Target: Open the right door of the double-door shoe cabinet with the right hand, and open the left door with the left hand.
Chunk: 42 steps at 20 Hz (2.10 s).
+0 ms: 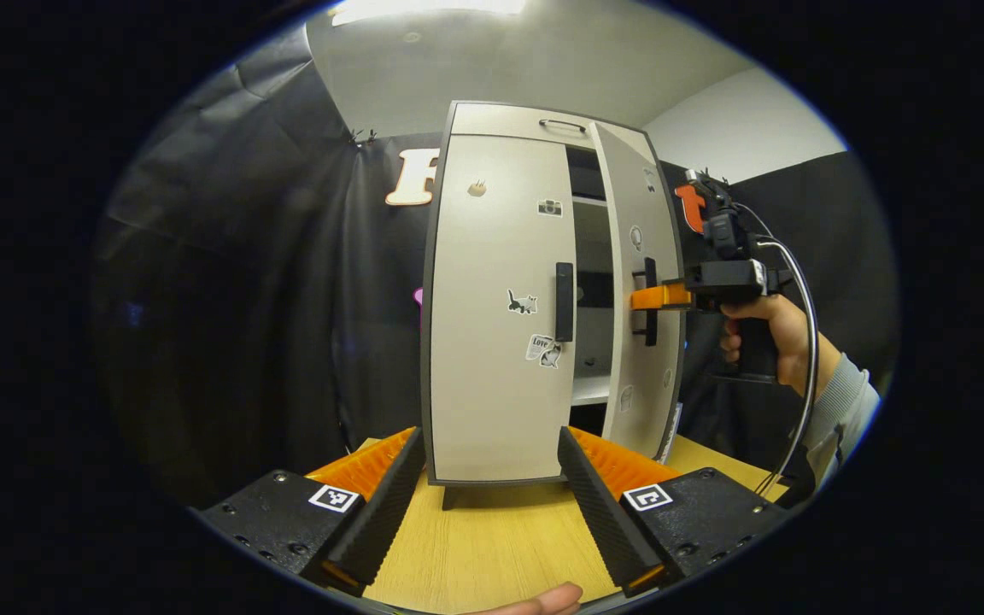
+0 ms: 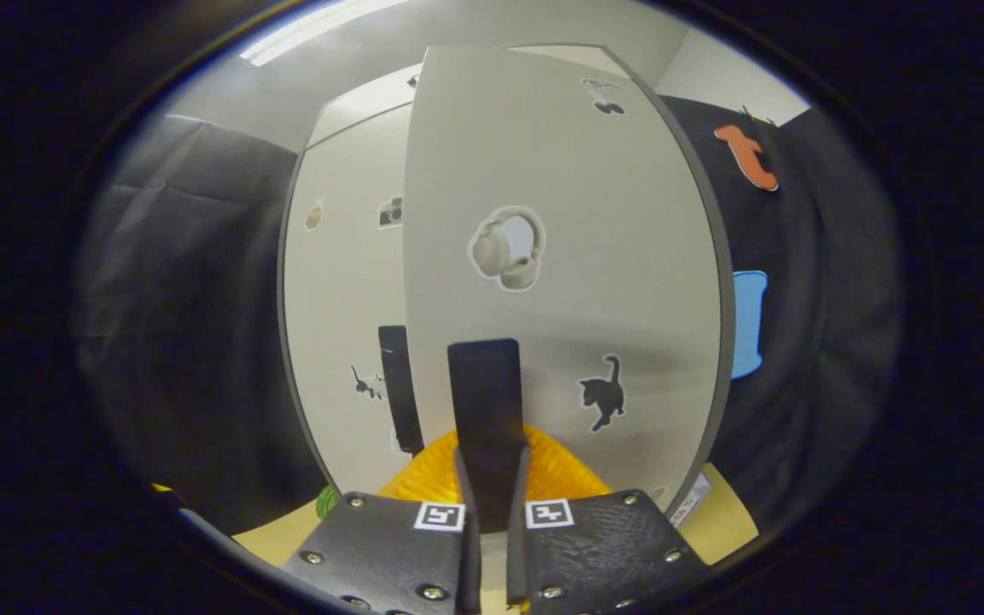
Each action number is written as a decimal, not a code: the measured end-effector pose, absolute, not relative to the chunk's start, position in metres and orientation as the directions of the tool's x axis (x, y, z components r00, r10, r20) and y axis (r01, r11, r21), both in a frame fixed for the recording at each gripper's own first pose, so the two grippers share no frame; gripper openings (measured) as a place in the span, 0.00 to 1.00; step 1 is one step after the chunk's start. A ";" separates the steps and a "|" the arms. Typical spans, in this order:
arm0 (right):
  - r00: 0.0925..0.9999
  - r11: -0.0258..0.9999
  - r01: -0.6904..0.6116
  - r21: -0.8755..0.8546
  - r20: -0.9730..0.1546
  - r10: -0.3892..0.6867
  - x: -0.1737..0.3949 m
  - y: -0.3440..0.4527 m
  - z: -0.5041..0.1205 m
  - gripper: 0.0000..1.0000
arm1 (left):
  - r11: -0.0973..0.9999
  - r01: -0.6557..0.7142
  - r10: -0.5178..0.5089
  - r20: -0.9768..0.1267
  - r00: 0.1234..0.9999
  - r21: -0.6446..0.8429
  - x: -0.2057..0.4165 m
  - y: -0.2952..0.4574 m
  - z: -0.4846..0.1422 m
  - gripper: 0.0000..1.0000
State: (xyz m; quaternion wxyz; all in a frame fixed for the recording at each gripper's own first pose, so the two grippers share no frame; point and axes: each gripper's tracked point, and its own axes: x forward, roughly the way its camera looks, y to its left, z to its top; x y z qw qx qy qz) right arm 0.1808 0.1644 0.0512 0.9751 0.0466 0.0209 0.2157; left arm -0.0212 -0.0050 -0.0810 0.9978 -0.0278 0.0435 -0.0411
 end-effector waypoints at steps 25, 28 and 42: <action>0.944 0.938 -0.327 0.117 -0.010 0.331 0.127 0.010 0.052 0.10 | 0.991 0.103 -0.108 -0.052 0.993 -0.086 -0.029 -0.026 -0.072 0.97; 0.967 0.963 -0.253 0.096 0.000 0.255 0.133 -0.022 0.053 0.00 | 0.989 0.114 -0.119 -0.054 0.991 -0.097 -0.026 -0.034 -0.075 0.96; 0.972 0.963 -0.236 0.129 0.010 0.237 0.143 -0.083 0.048 0.01 | 0.994 0.092 -0.096 -0.080 0.992 -0.061 -0.018 -0.028 -0.081 0.97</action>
